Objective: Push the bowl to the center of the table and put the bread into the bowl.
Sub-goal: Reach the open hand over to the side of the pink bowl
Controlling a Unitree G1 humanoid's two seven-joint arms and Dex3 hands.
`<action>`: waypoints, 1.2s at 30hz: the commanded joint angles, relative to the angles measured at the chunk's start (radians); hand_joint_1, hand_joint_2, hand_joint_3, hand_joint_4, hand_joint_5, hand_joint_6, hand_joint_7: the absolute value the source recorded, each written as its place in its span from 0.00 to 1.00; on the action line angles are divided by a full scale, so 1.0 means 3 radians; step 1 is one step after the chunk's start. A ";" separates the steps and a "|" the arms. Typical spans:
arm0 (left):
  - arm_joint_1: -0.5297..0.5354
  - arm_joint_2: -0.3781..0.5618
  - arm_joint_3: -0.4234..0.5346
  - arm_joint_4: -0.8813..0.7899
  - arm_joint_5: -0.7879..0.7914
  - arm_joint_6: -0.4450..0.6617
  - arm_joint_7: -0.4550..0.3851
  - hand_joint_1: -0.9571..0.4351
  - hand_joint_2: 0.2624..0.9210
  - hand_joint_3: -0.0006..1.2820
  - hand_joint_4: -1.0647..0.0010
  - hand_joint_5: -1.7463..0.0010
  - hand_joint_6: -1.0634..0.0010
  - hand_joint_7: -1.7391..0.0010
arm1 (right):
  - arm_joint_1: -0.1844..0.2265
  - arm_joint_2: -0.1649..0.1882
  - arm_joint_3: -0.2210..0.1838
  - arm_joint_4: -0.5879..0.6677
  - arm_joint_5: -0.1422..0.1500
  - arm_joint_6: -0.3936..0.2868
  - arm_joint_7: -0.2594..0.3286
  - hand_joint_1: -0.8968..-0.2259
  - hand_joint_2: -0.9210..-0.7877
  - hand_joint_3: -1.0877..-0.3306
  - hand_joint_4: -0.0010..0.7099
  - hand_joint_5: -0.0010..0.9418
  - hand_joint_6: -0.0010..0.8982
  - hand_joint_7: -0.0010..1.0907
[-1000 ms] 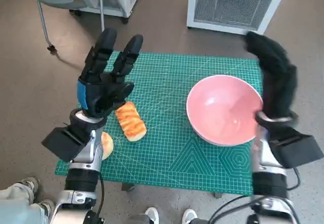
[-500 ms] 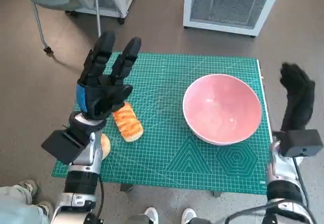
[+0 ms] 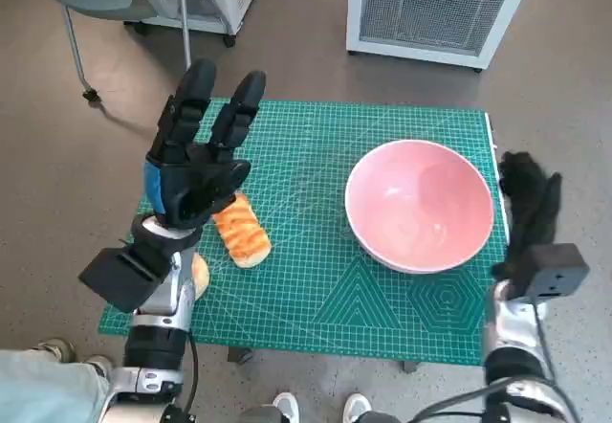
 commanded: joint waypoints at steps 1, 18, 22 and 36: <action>0.0056 0.0029 0.0013 -0.0090 0.0025 0.0059 0.0029 0.60 1.00 0.13 0.58 1.00 0.56 1.00 | -0.0094 0.0162 -0.0009 0.0067 0.0080 0.0167 0.0103 0.51 0.00 0.25 0.23 0.00 0.01 0.48; 0.0175 0.0065 0.0052 -0.0293 0.0025 0.0177 0.0054 0.61 1.00 0.14 0.57 1.00 0.53 0.99 | -0.0458 0.0420 -0.0031 0.0227 0.0159 0.0452 0.0368 0.42 0.00 0.31 0.26 0.01 0.06 0.43; 0.0200 0.0071 0.0055 -0.0338 0.0033 0.0207 0.0069 0.61 1.00 0.14 0.57 1.00 0.53 0.99 | -0.0547 0.0466 -0.0056 0.0256 0.0189 0.0527 0.0402 0.42 0.00 0.31 0.28 0.01 0.07 0.42; 0.0248 0.0084 0.0066 -0.0415 0.0067 0.0258 0.0108 0.60 1.00 0.14 0.57 1.00 0.53 0.99 | -0.0827 0.0622 -0.0139 0.0353 0.0210 0.0795 0.0368 0.41 0.00 0.32 0.28 0.01 0.10 0.40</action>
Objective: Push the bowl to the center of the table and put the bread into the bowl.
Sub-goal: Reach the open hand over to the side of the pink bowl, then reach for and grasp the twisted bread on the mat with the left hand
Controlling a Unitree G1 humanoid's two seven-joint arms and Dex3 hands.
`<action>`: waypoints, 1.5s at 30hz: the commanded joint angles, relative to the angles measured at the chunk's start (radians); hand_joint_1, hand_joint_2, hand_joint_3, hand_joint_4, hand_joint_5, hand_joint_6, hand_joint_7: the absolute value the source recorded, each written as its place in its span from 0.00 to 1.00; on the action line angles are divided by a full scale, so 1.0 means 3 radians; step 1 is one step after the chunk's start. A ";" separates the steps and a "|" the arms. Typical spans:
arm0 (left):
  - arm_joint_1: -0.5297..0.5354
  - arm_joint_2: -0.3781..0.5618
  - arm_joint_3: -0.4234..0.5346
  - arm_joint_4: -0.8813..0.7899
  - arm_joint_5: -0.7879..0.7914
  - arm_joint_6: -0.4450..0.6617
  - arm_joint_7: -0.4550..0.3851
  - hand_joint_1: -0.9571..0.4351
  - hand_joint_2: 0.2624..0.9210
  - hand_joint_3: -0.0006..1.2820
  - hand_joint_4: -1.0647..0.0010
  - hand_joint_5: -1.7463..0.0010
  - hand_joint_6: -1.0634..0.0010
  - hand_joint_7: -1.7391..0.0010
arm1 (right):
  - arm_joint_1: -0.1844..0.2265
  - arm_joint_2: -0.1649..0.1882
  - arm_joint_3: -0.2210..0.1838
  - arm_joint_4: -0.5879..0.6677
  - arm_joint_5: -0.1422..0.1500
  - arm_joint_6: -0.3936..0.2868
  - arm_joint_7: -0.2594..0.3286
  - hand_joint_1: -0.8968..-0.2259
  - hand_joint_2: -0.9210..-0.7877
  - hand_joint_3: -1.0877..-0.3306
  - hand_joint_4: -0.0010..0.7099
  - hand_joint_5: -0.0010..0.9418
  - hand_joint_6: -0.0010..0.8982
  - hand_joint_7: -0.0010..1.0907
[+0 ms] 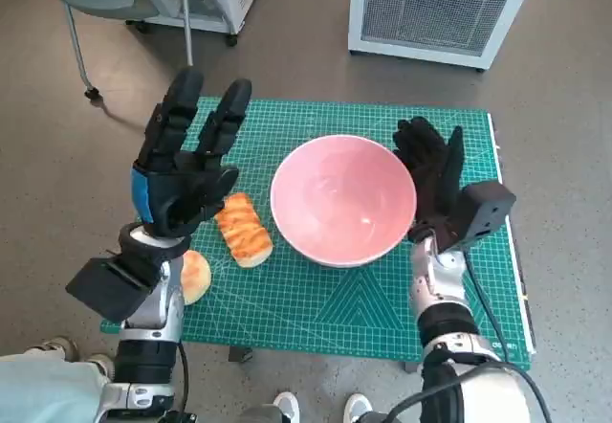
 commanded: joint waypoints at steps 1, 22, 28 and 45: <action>0.0069 0.0015 0.0011 -0.0118 0.0030 0.0035 0.0048 0.60 1.00 0.14 0.57 1.00 0.53 0.99 | -0.0059 0.0028 -0.0032 0.0095 0.0022 0.0159 -0.0042 0.40 0.00 0.33 0.28 0.00 0.10 0.40; -0.0004 0.0172 0.0052 -0.0088 0.0082 0.0050 0.0044 0.59 1.00 0.14 0.57 1.00 0.53 1.00 | 0.0175 -0.0294 0.0435 -0.0611 -0.0485 -0.0942 -0.0096 0.39 0.00 0.31 0.26 0.00 0.10 0.38; -0.0110 0.0370 0.0044 -0.0054 0.0183 0.0042 -0.0019 0.57 1.00 0.14 0.58 1.00 0.53 1.00 | 0.0388 -0.0364 0.0606 -0.1275 -0.0396 -0.1185 0.0213 0.35 0.00 0.32 0.28 0.00 0.02 0.51; -0.0530 0.1092 -0.0123 0.0416 0.0858 -0.0204 -0.0163 0.54 1.00 0.11 0.64 1.00 0.57 1.00 | 0.0761 -0.0508 0.0896 -0.2499 -0.0215 -0.0984 0.0611 0.24 0.00 0.36 0.29 0.01 0.00 0.60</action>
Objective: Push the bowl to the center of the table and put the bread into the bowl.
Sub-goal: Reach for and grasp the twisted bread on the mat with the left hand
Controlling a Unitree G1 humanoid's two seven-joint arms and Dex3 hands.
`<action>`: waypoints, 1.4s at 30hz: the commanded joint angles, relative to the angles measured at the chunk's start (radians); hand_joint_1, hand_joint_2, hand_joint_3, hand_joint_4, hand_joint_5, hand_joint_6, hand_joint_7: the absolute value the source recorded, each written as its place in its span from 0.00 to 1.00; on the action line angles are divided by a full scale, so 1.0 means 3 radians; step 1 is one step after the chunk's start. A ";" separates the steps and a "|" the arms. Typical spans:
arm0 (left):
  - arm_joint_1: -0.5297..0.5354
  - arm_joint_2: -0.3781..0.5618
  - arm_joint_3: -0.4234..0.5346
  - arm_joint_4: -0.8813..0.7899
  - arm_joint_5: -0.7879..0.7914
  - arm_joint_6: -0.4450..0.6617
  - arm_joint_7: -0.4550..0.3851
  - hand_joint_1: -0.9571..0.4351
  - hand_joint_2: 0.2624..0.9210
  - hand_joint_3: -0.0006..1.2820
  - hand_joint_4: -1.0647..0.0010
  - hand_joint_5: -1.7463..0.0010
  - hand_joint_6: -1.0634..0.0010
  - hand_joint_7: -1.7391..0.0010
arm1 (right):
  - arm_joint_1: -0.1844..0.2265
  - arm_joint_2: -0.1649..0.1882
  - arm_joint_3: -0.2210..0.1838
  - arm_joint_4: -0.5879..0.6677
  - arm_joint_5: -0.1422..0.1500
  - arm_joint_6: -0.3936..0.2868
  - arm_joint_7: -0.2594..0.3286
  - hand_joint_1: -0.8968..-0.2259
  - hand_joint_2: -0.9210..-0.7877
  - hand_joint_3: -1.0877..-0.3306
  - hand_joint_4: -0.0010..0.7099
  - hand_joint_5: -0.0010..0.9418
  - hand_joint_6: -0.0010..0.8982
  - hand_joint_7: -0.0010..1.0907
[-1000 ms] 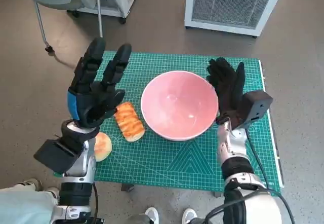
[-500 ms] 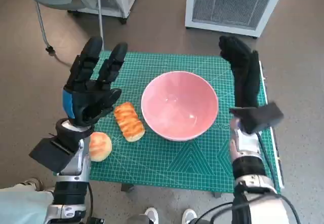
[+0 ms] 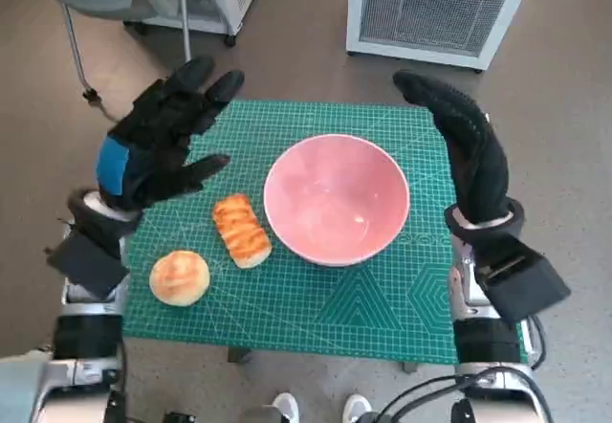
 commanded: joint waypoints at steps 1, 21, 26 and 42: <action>-0.0106 0.0160 -0.0081 0.0126 0.0169 -0.0128 -0.0021 0.54 1.00 0.11 0.64 1.00 0.57 1.00 | 0.0103 -0.0035 0.0027 -0.0065 -0.0071 0.0061 -0.0022 0.23 0.00 0.36 0.29 0.01 0.00 0.60; -0.0447 0.0771 -0.0440 0.0662 0.0695 -0.0464 -0.0246 0.44 0.99 0.03 0.71 1.00 0.56 1.00 | 0.0174 -0.0027 0.0036 -0.0175 -0.0111 0.0179 -0.0148 0.24 0.00 0.35 0.30 0.01 0.00 0.60; -0.0562 0.0939 -0.0650 0.0867 0.0902 -0.0782 -0.0342 0.43 0.94 0.01 0.71 1.00 0.55 0.99 | 0.0182 -0.0039 0.0034 -0.0170 -0.0130 0.0166 -0.0163 0.24 0.00 0.35 0.30 0.01 0.00 0.60; -0.0933 0.1207 -0.1184 0.1310 0.1905 -0.1300 0.0005 0.36 0.84 0.00 0.63 0.99 0.49 0.98 | 0.0176 -0.0096 0.0019 -0.0165 -0.0185 0.0148 -0.0178 0.26 0.00 0.34 0.29 0.01 0.00 0.58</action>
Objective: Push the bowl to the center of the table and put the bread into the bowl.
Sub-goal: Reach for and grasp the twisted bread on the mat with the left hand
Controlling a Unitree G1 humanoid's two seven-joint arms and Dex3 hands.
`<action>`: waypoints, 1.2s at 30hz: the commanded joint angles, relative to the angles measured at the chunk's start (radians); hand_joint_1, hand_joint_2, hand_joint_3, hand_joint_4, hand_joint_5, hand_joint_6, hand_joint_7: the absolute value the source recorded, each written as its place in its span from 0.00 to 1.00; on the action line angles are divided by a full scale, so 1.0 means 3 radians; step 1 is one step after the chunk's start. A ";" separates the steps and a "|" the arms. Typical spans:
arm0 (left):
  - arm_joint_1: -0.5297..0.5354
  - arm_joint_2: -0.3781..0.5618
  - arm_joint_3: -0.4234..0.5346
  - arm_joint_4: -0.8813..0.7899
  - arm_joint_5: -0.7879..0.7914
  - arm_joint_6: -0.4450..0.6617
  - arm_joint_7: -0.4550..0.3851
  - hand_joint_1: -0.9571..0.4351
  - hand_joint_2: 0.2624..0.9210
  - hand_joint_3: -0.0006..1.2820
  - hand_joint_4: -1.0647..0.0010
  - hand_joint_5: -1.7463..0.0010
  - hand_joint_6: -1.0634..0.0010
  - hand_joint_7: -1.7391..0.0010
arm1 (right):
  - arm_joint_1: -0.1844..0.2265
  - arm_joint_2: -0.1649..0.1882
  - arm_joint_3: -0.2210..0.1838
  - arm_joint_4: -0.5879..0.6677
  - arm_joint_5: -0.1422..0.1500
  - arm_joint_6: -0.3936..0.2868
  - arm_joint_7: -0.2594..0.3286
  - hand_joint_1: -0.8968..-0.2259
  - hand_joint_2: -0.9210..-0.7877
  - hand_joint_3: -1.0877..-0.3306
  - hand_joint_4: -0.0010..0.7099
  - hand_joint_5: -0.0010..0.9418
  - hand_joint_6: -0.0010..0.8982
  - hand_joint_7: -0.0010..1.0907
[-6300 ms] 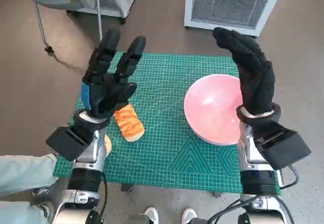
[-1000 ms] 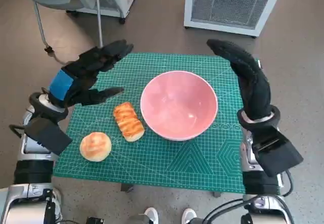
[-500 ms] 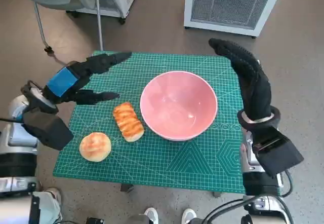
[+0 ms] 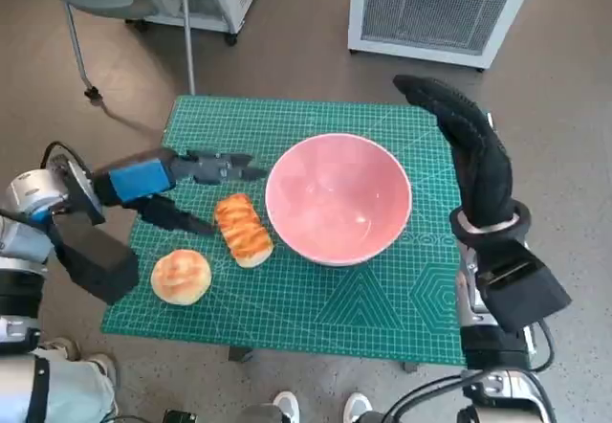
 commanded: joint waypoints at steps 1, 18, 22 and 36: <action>-0.0136 0.0076 -0.0140 0.0125 0.0302 -0.0044 0.0231 0.36 0.84 0.00 0.63 0.99 0.48 0.98 | 0.0079 -0.0047 0.0001 0.0009 -0.0031 0.0017 -0.0011 0.26 0.00 0.34 0.29 0.01 0.00 0.58; -0.0274 0.0017 -0.0727 0.0347 0.1224 0.0048 0.1102 0.35 0.82 0.00 0.58 0.99 0.46 0.98 | 0.0122 -0.0081 -0.0006 -0.0016 0.0023 0.0023 0.0027 0.27 0.00 0.34 0.29 0.00 0.00 0.58; -0.0319 0.0008 -0.0824 0.0401 0.1317 0.0073 0.1225 0.35 0.82 0.00 0.58 0.99 0.46 0.98 | 0.0135 -0.0093 -0.0009 -0.0024 0.0041 0.0030 0.0033 0.26 0.00 0.34 0.29 0.00 0.00 0.58; -0.0430 -0.0119 -0.1118 0.0686 0.1480 0.0284 0.1469 0.36 0.83 0.00 0.58 1.00 0.45 0.99 | 0.0166 -0.0109 -0.0005 -0.0042 0.0097 0.0050 0.0043 0.27 0.00 0.33 0.29 0.00 0.00 0.58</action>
